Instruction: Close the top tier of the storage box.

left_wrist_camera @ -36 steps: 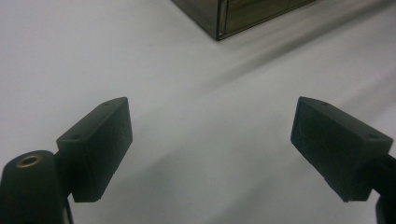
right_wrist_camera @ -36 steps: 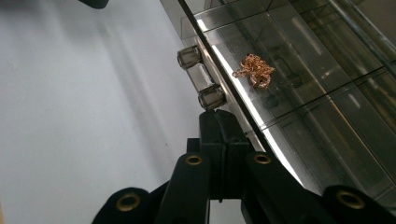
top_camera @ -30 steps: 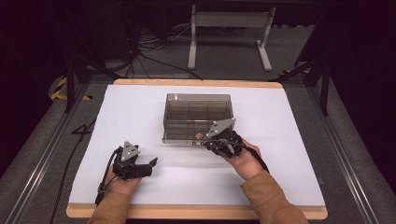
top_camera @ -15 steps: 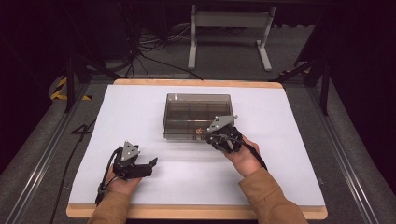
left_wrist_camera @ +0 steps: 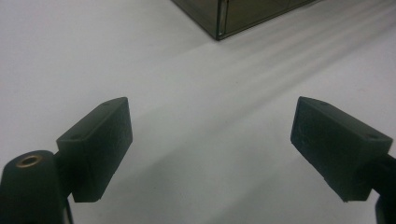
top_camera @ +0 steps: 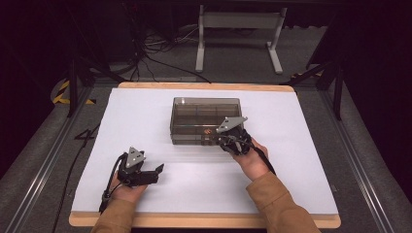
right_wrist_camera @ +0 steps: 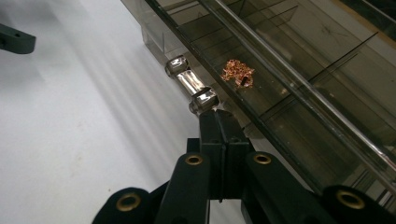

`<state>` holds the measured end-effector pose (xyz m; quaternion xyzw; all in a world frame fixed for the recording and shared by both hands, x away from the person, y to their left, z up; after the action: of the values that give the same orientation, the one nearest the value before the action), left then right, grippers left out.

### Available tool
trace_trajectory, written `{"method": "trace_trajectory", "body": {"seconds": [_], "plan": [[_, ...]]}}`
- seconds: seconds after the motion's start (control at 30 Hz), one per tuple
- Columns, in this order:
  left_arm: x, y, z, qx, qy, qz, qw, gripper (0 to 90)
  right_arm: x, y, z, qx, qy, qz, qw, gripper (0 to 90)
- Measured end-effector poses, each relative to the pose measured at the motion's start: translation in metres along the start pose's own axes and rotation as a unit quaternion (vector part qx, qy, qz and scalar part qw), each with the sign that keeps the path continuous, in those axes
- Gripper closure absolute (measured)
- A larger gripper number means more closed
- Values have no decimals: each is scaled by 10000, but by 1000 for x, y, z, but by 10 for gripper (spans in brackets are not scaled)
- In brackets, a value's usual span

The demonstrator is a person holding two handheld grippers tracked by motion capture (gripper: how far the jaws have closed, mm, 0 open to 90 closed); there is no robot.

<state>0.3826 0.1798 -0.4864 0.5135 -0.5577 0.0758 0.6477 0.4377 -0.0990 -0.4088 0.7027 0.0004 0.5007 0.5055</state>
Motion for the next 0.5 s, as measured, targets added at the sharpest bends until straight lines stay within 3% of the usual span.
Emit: {"method": "trace_trajectory", "body": {"seconds": [0.5], "plan": [[0,0,0,5,0,1,10000,134,4,-11,10,-225,-166,201,9994,900]]}}
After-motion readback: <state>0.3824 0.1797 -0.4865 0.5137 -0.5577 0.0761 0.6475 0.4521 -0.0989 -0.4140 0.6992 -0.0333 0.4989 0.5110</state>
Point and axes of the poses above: each handheld gripper's, and its own axes: y roughly backward along the jaws, x roughly out of its top, z roughly to its right, the point moved 5 cm from there along -y, roughly forward along the jaws, and after that the axes turned 11 degrees about -y, right-handed, at the moved point
